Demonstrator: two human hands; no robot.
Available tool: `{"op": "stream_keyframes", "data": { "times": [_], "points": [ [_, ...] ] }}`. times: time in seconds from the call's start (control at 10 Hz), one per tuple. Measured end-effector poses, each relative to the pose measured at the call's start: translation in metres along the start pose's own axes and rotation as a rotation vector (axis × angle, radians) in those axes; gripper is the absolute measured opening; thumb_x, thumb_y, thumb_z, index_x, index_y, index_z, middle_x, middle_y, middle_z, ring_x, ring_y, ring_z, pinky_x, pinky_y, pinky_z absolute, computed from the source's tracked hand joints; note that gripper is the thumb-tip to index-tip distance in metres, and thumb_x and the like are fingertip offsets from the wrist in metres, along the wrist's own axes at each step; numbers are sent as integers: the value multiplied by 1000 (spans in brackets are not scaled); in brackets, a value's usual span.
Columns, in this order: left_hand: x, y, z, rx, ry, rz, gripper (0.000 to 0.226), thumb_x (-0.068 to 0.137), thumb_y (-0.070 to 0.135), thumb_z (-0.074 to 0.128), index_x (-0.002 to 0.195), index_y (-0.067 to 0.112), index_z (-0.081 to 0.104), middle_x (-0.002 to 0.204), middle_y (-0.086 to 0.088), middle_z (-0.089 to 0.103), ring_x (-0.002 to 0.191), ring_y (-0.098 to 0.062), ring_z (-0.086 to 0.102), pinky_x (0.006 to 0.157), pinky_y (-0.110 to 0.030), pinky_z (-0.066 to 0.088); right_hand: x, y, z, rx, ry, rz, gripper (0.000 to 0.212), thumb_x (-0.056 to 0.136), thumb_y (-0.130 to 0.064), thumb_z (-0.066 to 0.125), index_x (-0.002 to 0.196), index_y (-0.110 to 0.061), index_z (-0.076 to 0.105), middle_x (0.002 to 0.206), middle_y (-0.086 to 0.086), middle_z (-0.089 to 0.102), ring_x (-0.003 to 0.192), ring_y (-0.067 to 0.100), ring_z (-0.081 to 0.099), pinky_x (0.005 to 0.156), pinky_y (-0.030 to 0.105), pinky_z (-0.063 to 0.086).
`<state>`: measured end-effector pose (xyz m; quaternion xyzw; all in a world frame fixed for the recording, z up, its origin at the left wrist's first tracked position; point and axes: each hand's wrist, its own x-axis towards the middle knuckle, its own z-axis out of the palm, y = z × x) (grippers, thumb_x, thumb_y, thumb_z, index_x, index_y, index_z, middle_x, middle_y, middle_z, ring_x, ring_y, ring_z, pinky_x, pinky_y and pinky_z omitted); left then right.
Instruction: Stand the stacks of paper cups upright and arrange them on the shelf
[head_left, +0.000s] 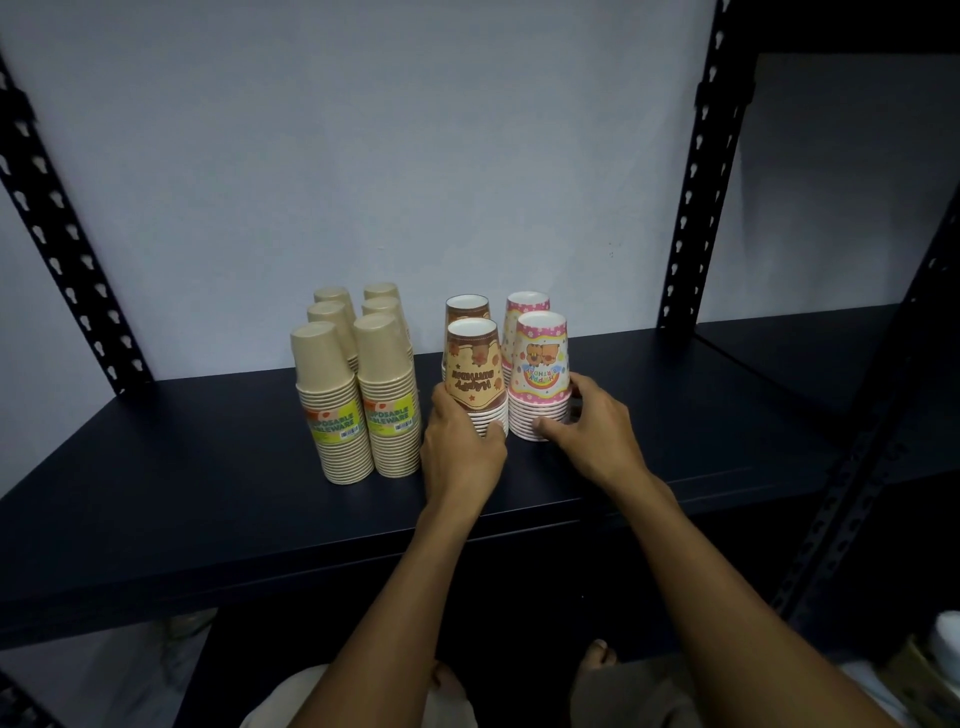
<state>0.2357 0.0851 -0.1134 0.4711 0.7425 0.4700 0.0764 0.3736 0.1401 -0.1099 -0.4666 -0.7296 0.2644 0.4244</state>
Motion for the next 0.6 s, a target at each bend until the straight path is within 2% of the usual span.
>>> {"op": "stream_keyframes", "data": {
  "times": [0.4, 0.6],
  "points": [
    [-2, -2, 1, 25, -18, -2, 65, 83, 24, 68, 135, 7, 33, 133, -12, 53, 117, -30, 55, 92, -38, 47, -4, 3, -3, -34, -18, 8, 61, 80, -20, 76, 133, -13, 49, 130, 5, 60, 115, 18, 57, 90, 24, 44],
    [-23, -3, -10, 77, -15, -21, 75, 85, 25, 65, 143, 0, 26, 136, -17, 52, 120, -34, 53, 94, -38, 45, -17, 9, -18, -245, -39, 125, 83, 82, -32, 74, 148, -9, 30, 147, 13, 42, 135, 28, 41, 106, 39, 39]
  ]
}}
